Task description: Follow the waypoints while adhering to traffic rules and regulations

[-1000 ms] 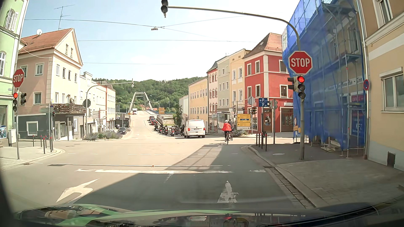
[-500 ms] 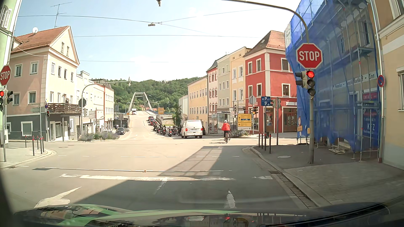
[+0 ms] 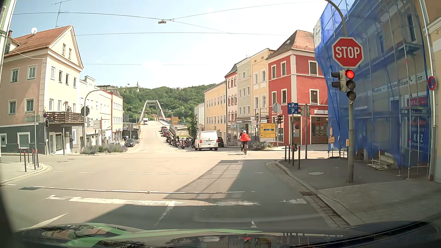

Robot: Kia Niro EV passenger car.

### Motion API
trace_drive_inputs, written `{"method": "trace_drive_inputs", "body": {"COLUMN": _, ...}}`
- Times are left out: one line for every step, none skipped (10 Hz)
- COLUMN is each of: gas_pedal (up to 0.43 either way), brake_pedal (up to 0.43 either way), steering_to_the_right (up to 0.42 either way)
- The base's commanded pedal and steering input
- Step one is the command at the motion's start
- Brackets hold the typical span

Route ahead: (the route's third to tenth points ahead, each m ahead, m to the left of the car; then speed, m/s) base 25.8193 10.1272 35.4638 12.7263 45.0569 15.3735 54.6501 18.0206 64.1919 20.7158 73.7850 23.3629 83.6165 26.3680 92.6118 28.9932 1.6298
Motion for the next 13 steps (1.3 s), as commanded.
{"method": "trace_drive_inputs", "body": {"gas_pedal": 0.000, "brake_pedal": 0.189, "steering_to_the_right": 0.001}}
{"method": "trace_drive_inputs", "body": {"gas_pedal": 0.000, "brake_pedal": 0.195, "steering_to_the_right": 0.002}}
{"method": "trace_drive_inputs", "body": {"gas_pedal": 0.000, "brake_pedal": 0.201, "steering_to_the_right": 0.004}}
{"method": "trace_drive_inputs", "body": {"gas_pedal": 0.000, "brake_pedal": 0.207, "steering_to_the_right": 0.006}}
{"method": "trace_drive_inputs", "body": {"gas_pedal": 0.000, "brake_pedal": 0.207, "steering_to_the_right": 0.010}}
{"method": "trace_drive_inputs", "body": {"gas_pedal": 0.000, "brake_pedal": 0.201, "steering_to_the_right": 0.012}}
{"method": "trace_drive_inputs", "body": {"gas_pedal": 0.000, "brake_pedal": 0.195, "steering_to_the_right": 0.015}}
{"method": "trace_drive_inputs", "body": {"gas_pedal": 0.000, "brake_pedal": 0.195, "steering_to_the_right": 0.016}}
{"method": "trace_drive_inputs", "body": {"gas_pedal": 0.000, "brake_pedal": 0.195, "steering_to_the_right": 0.017}}
{"method": "trace_drive_inputs", "body": {"gas_pedal": 0.000, "brake_pedal": 0.201, "steering_to_the_right": 0.017}}
{"method": "trace_drive_inputs", "body": {"gas_pedal": 0.000, "brake_pedal": 0.207, "steering_to_the_right": 0.018}}
{"method": "trace_drive_inputs", "body": {"gas_pedal": 0.000, "brake_pedal": 0.213, "steering_to_the_right": 0.021}}
{"method": "trace_drive_inputs", "body": {"gas_pedal": 0.000, "brake_pedal": 0.220, "steering_to_the_right": 0.022}}
